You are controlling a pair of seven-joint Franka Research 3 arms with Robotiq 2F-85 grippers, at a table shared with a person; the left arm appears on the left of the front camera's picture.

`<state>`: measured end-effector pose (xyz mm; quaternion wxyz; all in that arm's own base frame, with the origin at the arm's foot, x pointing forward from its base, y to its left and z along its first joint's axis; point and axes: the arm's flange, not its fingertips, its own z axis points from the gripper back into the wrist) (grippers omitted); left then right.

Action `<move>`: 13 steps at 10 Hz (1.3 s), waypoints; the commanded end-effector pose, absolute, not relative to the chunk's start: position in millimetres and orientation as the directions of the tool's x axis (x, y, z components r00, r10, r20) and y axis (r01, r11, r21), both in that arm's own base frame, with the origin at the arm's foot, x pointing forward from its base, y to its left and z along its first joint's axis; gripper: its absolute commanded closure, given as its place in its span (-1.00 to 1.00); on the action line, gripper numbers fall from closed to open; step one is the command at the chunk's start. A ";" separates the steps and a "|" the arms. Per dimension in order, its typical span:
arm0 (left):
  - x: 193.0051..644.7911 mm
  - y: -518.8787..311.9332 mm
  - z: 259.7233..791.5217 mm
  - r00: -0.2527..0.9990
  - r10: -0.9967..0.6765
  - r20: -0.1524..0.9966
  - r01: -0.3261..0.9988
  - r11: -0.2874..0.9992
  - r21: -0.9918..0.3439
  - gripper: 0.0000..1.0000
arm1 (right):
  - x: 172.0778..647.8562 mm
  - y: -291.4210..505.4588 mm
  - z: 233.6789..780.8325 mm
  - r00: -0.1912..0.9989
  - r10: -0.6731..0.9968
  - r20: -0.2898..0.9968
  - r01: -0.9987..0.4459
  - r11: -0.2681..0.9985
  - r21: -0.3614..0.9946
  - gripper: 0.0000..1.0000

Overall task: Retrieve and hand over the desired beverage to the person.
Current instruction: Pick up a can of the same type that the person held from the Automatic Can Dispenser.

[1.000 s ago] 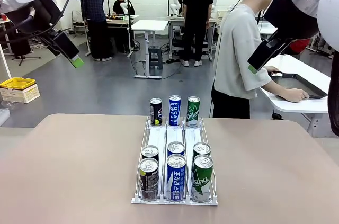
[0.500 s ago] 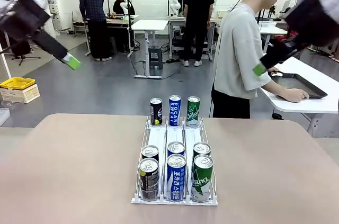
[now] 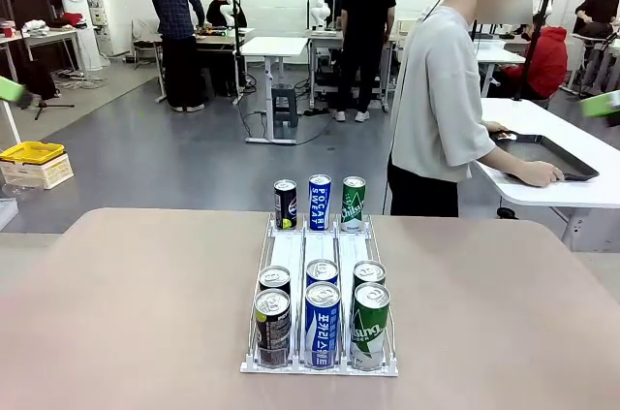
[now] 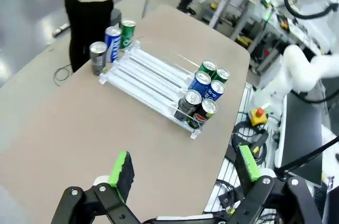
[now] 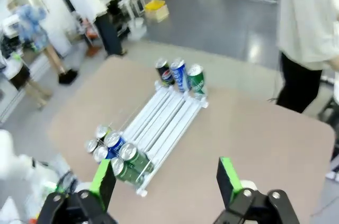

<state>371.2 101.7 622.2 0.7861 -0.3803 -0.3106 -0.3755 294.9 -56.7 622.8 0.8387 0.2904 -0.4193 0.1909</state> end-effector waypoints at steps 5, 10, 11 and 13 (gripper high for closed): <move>322.6 159.2 641.1 0.606 -0.279 0.745 0.727 0.573 -0.377 -1.00 | 228.5 -125.2 624.8 0.589 -0.025 0.808 -0.468 0.804 0.367 -1.00; 330.6 173.1 629.4 0.594 -0.259 0.762 0.738 0.553 -0.388 -1.00 | 239.6 -127.8 625.9 0.556 -0.064 0.828 -0.475 0.794 0.380 -1.00; 330.6 173.1 629.4 0.594 -0.259 0.762 0.738 0.553 -0.388 -1.00 | 239.6 -127.8 625.9 0.556 -0.064 0.828 -0.475 0.794 0.380 -1.00; 330.6 173.1 629.4 0.594 -0.259 0.762 0.738 0.553 -0.388 -1.00 | 239.6 -127.8 625.9 0.556 -0.064 0.828 -0.475 0.794 0.380 -1.00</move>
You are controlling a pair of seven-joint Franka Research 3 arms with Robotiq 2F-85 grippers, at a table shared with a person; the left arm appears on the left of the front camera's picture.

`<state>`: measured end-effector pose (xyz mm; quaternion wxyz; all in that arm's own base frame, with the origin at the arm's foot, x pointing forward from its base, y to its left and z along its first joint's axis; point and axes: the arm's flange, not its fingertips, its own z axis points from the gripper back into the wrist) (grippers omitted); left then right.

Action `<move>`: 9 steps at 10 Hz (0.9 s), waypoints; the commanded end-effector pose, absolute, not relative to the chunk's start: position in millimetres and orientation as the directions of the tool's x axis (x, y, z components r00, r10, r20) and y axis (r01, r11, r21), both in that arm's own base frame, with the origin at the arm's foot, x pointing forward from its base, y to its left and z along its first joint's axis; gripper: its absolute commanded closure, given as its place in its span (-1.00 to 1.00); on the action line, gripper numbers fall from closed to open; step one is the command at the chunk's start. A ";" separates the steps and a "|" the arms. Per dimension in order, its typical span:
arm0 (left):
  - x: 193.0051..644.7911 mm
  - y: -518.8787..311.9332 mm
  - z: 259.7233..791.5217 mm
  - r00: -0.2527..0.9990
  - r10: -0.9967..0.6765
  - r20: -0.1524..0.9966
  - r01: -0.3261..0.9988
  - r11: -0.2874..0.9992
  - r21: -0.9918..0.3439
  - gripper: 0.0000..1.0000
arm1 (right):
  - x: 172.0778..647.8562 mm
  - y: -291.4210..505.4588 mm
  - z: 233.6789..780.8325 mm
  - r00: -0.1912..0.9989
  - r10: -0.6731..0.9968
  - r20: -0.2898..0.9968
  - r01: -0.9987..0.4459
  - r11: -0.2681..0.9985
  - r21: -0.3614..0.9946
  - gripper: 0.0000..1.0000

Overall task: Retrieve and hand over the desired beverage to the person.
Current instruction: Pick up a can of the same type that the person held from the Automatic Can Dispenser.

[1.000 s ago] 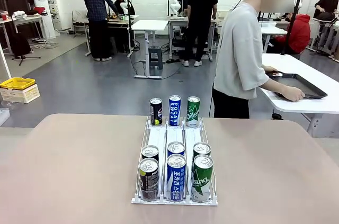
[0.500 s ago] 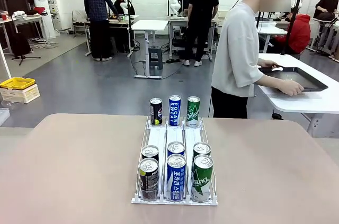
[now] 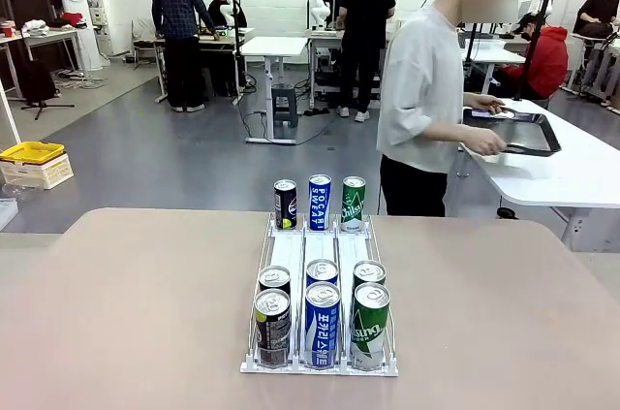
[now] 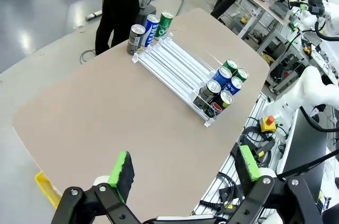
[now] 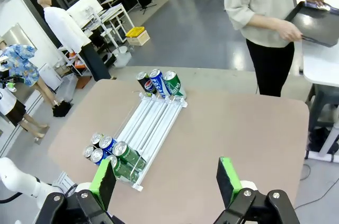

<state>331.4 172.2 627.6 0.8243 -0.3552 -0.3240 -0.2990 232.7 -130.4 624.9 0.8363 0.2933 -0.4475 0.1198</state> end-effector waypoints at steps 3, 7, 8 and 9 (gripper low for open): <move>330.6 173.1 629.4 0.594 -0.259 0.762 0.738 0.553 -0.388 -1.00 | 239.6 -127.8 625.9 0.556 -0.064 0.828 -0.475 0.794 0.380 -1.00; 330.6 173.1 629.4 0.594 -0.259 0.762 0.738 0.553 -0.388 -1.00 | 239.6 -127.8 625.9 0.556 -0.064 0.828 -0.475 0.794 0.380 -1.00; 330.6 173.1 629.4 0.594 -0.259 0.762 0.738 0.553 -0.388 -1.00 | 239.6 -127.8 625.9 0.556 -0.064 0.828 -0.475 0.794 0.380 -1.00; 330.6 173.1 629.4 0.594 -0.259 0.762 0.738 0.553 -0.388 -1.00 | 239.6 -127.8 625.9 0.556 -0.064 0.828 -0.475 0.794 0.380 -1.00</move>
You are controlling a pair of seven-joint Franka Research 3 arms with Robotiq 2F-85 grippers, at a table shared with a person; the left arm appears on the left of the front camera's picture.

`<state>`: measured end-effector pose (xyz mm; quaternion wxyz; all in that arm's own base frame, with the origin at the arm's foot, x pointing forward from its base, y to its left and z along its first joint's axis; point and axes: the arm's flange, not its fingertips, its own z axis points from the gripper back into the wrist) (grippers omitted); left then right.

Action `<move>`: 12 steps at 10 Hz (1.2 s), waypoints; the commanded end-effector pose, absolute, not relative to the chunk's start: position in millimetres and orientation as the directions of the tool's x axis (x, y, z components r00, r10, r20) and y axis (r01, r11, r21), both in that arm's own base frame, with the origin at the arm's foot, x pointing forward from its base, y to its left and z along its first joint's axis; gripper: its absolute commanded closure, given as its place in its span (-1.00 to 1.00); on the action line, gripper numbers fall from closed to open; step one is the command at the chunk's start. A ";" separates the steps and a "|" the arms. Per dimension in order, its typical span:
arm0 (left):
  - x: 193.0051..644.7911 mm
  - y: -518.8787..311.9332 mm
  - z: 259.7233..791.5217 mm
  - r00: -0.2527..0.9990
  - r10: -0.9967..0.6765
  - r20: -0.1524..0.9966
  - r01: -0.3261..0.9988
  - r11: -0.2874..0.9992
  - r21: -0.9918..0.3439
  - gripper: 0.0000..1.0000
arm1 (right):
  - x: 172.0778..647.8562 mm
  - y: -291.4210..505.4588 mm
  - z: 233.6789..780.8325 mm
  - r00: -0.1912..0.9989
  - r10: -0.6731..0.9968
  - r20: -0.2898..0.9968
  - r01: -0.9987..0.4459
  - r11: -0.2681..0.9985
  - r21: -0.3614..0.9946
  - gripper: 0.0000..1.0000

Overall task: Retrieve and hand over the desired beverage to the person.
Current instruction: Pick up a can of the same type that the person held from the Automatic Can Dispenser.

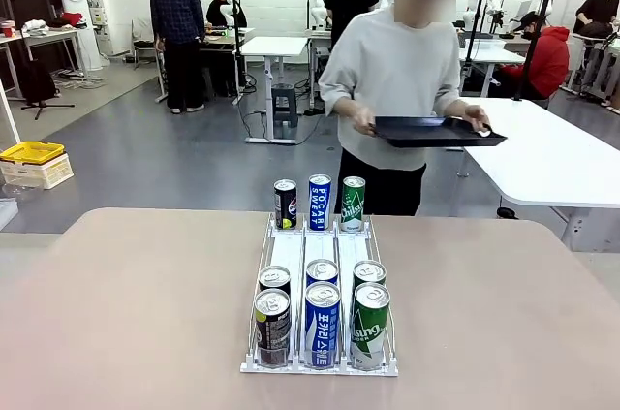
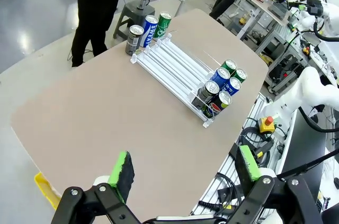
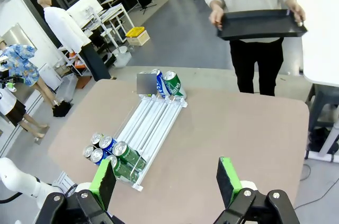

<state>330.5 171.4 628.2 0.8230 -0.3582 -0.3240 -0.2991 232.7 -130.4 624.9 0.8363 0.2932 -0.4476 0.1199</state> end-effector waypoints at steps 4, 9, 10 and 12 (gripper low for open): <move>330.6 173.1 629.4 0.594 -0.259 0.762 0.738 0.553 -0.388 -1.00 | 239.6 -127.8 625.9 0.556 -0.064 0.828 -0.475 0.794 0.380 -1.00; 330.6 173.1 629.4 0.594 -0.259 0.762 0.738 0.553 -0.388 -1.00 | 239.6 -127.8 625.9 0.556 -0.064 0.828 -0.475 0.794 0.380 -1.00; 330.6 173.1 629.4 0.594 -0.259 0.762 0.738 0.553 -0.388 -1.00 | 239.6 -127.8 625.9 0.556 -0.064 0.828 -0.475 0.794 0.380 -1.00; 330.6 173.1 629.4 0.594 -0.259 0.762 0.738 0.553 -0.388 -1.00 | 239.6 -127.8 625.9 0.556 -0.064 0.828 -0.475 0.794 0.380 -1.00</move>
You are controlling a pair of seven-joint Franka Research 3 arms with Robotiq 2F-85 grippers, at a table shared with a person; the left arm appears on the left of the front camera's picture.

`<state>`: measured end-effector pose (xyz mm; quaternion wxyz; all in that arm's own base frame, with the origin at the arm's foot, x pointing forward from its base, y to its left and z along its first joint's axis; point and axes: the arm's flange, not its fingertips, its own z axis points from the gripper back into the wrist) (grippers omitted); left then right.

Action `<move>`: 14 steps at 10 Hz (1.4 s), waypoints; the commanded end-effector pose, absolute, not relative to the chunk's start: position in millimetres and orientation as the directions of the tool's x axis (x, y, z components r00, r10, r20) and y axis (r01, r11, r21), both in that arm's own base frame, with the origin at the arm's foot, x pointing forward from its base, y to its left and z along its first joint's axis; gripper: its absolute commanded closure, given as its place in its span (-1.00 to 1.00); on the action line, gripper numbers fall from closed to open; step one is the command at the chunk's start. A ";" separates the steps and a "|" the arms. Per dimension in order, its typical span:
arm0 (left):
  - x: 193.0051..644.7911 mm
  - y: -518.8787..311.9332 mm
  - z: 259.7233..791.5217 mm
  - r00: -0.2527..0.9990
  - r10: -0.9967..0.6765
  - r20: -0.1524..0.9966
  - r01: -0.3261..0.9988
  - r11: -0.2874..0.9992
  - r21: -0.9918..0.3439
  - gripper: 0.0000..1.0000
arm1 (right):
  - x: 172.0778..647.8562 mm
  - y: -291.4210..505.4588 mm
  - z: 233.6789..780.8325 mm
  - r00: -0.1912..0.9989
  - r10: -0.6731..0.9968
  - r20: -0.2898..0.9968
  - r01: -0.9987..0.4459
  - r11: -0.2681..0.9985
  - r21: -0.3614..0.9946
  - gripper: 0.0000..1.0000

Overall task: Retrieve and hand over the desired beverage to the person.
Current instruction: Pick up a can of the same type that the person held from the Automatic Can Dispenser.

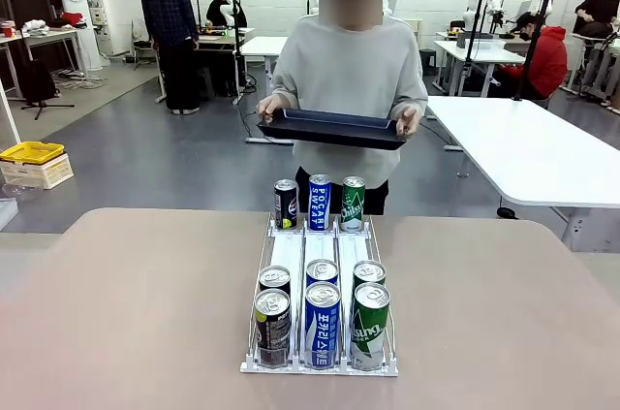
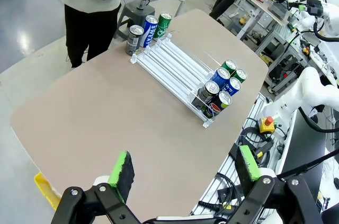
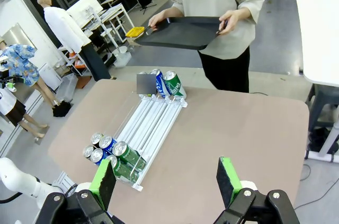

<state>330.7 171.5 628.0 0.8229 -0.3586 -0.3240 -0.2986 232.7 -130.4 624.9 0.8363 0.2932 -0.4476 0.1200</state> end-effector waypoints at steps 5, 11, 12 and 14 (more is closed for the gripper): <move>330.6 173.1 629.4 0.594 -0.259 0.762 0.738 0.553 -0.388 -1.00 | 239.6 -127.8 625.9 0.556 -0.064 0.828 -0.475 0.794 0.380 -1.00; 330.6 173.1 629.4 0.594 -0.259 0.762 0.738 0.553 -0.388 -1.00 | 239.6 -127.8 625.9 0.556 -0.064 0.828 -0.475 0.794 0.380 -1.00; 330.6 173.1 629.4 0.594 -0.259 0.762 0.738 0.553 -0.388 -1.00 | 239.6 -127.8 625.9 0.556 -0.064 0.828 -0.475 0.794 0.380 -1.00; 330.6 173.1 629.4 0.594 -0.259 0.762 0.738 0.553 -0.388 -1.00 | 239.6 -127.8 625.9 0.556 -0.064 0.828 -0.475 0.794 0.380 -1.00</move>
